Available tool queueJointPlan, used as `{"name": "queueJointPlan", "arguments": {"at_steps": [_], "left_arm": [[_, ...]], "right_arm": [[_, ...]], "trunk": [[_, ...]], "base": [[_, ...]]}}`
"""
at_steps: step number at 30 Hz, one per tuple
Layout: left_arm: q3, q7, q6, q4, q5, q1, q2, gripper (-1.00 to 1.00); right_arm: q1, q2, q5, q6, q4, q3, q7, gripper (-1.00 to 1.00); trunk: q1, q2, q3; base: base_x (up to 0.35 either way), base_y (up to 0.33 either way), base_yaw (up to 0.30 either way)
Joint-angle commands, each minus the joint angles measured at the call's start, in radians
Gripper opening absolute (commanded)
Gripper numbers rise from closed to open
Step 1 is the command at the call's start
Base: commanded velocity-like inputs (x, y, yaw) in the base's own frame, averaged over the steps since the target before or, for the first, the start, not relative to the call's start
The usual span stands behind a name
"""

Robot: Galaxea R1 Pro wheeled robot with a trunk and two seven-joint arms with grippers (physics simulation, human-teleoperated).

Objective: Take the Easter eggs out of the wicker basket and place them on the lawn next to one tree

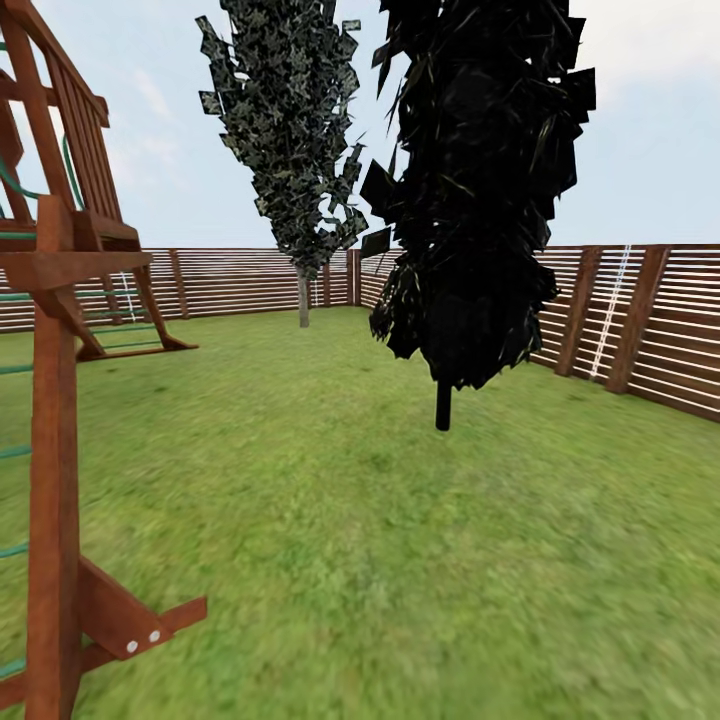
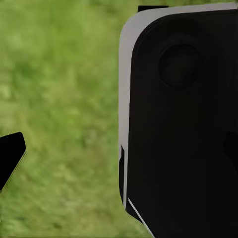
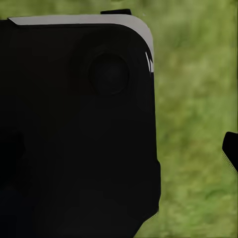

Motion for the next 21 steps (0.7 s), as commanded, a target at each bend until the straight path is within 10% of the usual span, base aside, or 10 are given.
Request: {"name": "queueJointPlan", "arguments": {"at_steps": [1, 21], "left_arm": [[0.001, 0.001, 0.000, -0.002, 0.000, 0.001, 0.000, 1.00], [0.001, 0.001, 0.000, -0.002, 0.000, 0.001, 0.000, 1.00]], "right_arm": [[-0.002, 0.000, -0.010, -0.004, 0.003, 0.002, 0.000, 1.00], [-0.002, 0.000, -0.011, -0.004, 0.003, 0.002, -0.003, 1.00]], "trunk": [[0.001, 0.000, -0.001], [0.001, 0.000, -0.001]], "base": [[0.328, 0.000, 0.000], [0.328, 0.000, 0.007]]}}
